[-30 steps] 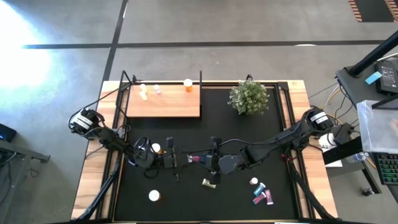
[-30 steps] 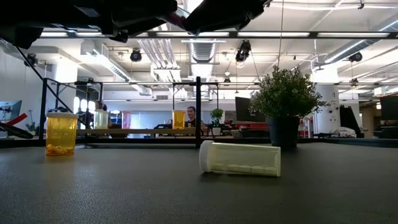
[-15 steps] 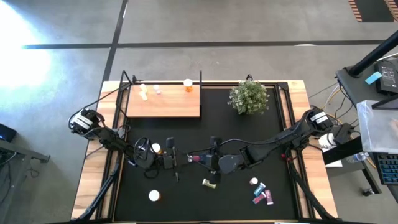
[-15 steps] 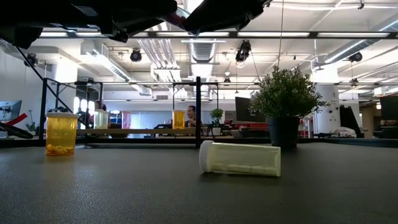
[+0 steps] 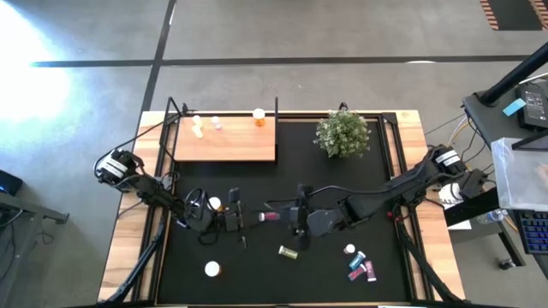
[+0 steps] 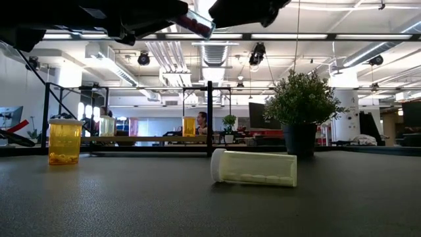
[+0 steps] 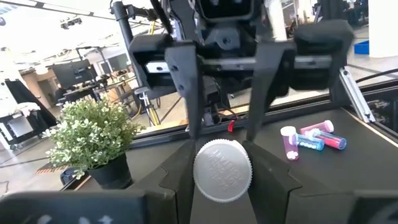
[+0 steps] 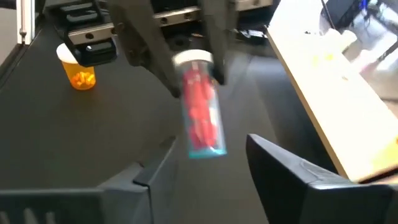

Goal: Pick and place medicine bottles onto shelf by color
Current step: Put the top left blue medicine bottle on the shelf

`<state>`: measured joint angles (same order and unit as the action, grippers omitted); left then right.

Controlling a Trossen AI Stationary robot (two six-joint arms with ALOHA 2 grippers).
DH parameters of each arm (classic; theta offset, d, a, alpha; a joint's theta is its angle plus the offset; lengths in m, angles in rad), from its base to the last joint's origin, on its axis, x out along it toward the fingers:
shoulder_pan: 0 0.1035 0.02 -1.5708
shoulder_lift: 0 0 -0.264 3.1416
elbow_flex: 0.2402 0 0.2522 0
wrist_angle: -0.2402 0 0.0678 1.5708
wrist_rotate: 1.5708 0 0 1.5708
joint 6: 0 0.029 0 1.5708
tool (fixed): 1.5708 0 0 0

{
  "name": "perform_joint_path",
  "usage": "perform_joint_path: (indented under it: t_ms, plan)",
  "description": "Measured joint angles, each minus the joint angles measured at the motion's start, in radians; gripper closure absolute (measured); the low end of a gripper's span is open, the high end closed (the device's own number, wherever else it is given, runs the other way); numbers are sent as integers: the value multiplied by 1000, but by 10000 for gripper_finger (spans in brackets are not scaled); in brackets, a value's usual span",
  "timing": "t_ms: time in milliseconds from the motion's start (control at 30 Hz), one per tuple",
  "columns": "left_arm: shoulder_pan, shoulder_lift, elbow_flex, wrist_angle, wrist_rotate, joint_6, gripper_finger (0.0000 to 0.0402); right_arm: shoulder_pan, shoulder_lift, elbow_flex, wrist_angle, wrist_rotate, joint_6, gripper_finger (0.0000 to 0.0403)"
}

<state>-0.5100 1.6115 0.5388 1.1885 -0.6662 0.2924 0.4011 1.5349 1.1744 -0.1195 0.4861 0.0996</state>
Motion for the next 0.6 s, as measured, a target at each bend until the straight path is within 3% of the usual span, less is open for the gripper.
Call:
perform_joint_path:
  t_ms: [167, 333, 400, 500, 600]
  plan:
    - [12, -4, 0, -3, -64, 0, 299, 0, -103, 0, -168, 3, 76, 183]
    - [75, -54, 0, -15, -383, -31, 299, 0, -205, -1, -336, 41, 147, 164]
    - [114, -100, 0, -58, -445, -16, 299, 0, -242, -6, -397, 63, 181, 161]
    - [176, -195, 10, -221, -447, -32, 299, 0, -284, -16, -473, 104, 230, 161]
    - [247, -296, 53, -500, -435, -133, 299, 0, -313, -37, -538, 147, 279, 160]
